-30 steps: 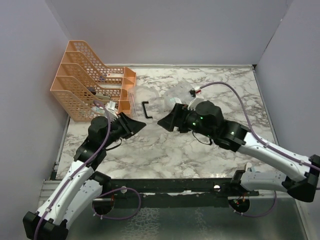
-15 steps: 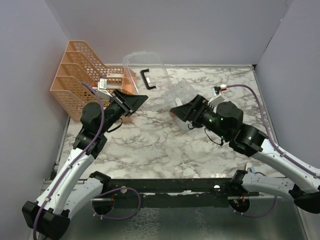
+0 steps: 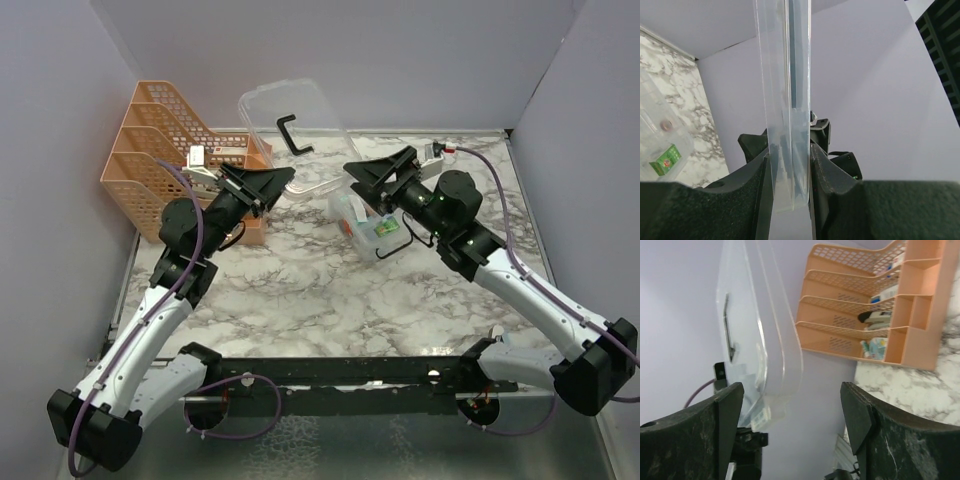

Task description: Organize the medicine kit

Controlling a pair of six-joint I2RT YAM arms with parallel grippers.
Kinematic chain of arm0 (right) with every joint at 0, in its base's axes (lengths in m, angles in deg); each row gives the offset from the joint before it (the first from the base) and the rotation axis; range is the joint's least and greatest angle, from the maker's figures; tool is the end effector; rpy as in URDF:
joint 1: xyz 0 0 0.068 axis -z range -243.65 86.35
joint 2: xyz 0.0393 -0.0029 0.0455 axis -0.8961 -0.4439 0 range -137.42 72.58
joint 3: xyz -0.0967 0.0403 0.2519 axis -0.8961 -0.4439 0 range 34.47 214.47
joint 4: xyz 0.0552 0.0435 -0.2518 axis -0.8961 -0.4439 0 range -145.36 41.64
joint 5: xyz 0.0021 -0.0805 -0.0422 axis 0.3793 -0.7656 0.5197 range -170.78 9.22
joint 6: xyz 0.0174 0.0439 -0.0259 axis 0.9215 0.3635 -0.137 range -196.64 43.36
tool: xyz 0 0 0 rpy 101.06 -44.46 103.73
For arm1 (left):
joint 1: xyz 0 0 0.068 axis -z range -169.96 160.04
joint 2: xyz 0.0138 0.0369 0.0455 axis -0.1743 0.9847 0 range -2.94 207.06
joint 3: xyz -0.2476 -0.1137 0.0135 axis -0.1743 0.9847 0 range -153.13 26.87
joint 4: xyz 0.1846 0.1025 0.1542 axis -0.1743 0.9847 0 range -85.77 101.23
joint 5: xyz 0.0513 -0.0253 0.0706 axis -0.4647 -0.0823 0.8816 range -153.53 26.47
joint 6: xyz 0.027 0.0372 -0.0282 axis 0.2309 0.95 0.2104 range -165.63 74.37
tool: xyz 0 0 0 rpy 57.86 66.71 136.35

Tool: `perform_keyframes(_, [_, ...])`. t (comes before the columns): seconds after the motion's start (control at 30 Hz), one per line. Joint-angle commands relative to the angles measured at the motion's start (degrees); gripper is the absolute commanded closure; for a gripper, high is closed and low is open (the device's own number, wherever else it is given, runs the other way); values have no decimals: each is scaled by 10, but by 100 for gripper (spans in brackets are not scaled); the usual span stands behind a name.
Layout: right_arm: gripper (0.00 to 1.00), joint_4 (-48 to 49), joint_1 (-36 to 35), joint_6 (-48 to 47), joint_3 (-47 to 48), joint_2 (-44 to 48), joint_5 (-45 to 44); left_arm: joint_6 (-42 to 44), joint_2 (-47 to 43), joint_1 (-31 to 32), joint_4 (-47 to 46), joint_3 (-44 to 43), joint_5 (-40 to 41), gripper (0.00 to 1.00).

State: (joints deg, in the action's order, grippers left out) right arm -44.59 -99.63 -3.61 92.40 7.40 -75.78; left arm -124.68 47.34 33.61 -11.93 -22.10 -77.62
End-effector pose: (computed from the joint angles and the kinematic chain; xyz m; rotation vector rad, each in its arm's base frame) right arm 0.2158 0.1606 0.3751 0.5199 1.7928 1.4763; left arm 0.1822 -0.0889 0.3987 -0.4874 1.4472 -1.6460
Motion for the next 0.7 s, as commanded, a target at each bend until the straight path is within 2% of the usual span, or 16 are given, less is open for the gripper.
perform_keyframes(0.0, [23, 158, 10, 53, -4, -24, 65, -68, 11, -3, -48, -11, 8, 78])
perform_keyframes(0.1, [28, 191, 13, 71, -2, -44, 72, -90, 24, -3, -66, -6, -5, 78])
perform_keyframes(0.27, [56, 238, 24, 101, -21, -55, 72, -107, 33, -3, -71, 6, -14, 77])
perform_keyframes(0.37, [69, 230, 31, 104, -31, -50, 61, -109, 36, -2, -71, 16, -23, 73])
perform_keyframes(0.47, [79, 233, 40, 107, -47, -40, 56, -104, 41, -2, -71, 24, -36, 66])
perform_keyframes(0.57, [84, 230, 48, 103, -53, -38, 56, -99, 49, -2, -72, 28, -50, 57])
perform_keyframes(0.67, [85, 230, 58, 104, -68, -30, 57, -90, 56, -2, -71, 33, -58, 40])
